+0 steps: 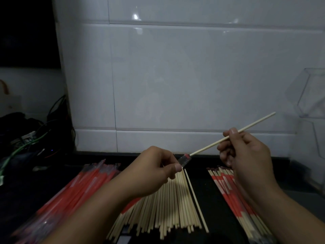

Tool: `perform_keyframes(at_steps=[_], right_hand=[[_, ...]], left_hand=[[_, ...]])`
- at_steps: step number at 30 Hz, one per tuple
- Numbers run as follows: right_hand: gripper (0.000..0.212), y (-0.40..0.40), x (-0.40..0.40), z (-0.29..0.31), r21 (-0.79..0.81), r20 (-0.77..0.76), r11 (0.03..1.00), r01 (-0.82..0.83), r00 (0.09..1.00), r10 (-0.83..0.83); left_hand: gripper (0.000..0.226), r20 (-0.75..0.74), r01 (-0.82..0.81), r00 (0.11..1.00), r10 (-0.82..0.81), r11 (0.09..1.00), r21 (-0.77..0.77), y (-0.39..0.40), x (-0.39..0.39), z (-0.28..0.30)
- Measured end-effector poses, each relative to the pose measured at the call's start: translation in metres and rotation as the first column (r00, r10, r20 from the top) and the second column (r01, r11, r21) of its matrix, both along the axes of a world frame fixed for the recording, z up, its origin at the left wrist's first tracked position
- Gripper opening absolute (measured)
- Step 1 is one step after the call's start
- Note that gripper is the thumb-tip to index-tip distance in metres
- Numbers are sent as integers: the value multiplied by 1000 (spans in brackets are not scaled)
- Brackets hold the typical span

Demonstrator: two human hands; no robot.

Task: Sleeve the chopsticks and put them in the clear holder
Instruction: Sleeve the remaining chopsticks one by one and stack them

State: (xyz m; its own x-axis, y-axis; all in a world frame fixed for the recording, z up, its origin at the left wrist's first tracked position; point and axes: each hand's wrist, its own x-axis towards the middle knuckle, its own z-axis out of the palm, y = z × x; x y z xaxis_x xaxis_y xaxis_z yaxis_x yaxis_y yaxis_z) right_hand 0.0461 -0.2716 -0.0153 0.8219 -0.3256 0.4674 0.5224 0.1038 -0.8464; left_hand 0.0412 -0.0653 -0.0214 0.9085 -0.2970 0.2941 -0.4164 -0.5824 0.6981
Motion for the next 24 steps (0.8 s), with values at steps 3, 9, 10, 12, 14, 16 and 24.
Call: perform_keyframes(at_steps=[3,9,10,12,14,16,24], right_hand=[[26,1,-1,-2,-43,-13,999,-7,1000,7],[25,3,0,-4,-101,-24,994,-32,999,29],[24,4,-1,-4,-117,-31,992,-48,999,44],[23,6,-1,-5,-168,-53,982,-85,996,77],[22,8,-2,-8,-209,-85,968,-139,989,124],[21,10,-2,-10,-240,-143,949,-206,974,176],[58,5,0,-5,-175,-67,984,-25,998,14]], left_hand=[[13,-10,7,1000,-7,1000,1,1,0,0],[14,-12,36,999,-36,999,1,0,0,0],[15,-13,41,999,-41,999,-3,0,0,0],[15,-13,47,999,-47,999,-10,0,0,1],[15,-10,52,999,-52,998,-19,1,2,1],[14,-11,54,998,-54,998,-39,1,3,1],[15,32,-33,999,37,993,-116,5,6,0]])
